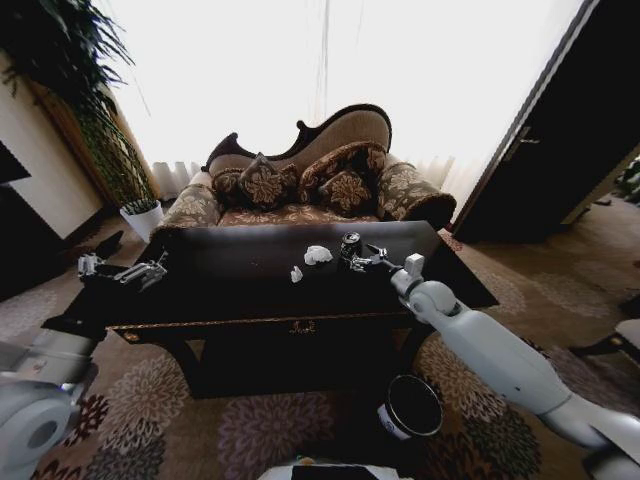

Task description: Move to the front of the table and place the trash on the table into the trash bin.

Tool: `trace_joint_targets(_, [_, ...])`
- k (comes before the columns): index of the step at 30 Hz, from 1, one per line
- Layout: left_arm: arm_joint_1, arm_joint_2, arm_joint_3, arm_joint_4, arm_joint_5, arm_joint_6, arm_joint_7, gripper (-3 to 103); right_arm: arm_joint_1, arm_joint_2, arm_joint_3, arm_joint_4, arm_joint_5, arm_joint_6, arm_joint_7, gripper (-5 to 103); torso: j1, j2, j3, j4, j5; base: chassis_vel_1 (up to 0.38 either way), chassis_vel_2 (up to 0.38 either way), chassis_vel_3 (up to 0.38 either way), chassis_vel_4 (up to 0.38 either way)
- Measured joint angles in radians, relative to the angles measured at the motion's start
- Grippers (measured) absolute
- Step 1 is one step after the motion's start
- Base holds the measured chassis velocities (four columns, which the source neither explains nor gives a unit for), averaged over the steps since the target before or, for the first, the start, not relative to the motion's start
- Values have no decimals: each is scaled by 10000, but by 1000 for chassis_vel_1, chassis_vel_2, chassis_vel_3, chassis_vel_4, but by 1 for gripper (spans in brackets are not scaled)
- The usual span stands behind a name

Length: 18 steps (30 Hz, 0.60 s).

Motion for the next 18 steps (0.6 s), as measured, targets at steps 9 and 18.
trace_joint_targets(9, [-144,15,128,163,53,-41,0,100,65,36,-91,-64,177,207,-275,79,0,0,0,0,0,0,0,0,0])
trace_joint_targets(18, [-218,35,193,217,67,-41,0,100,57,15,-81,-74,142,210,-300,47,0,0,0,0,0,0,0,0,0])
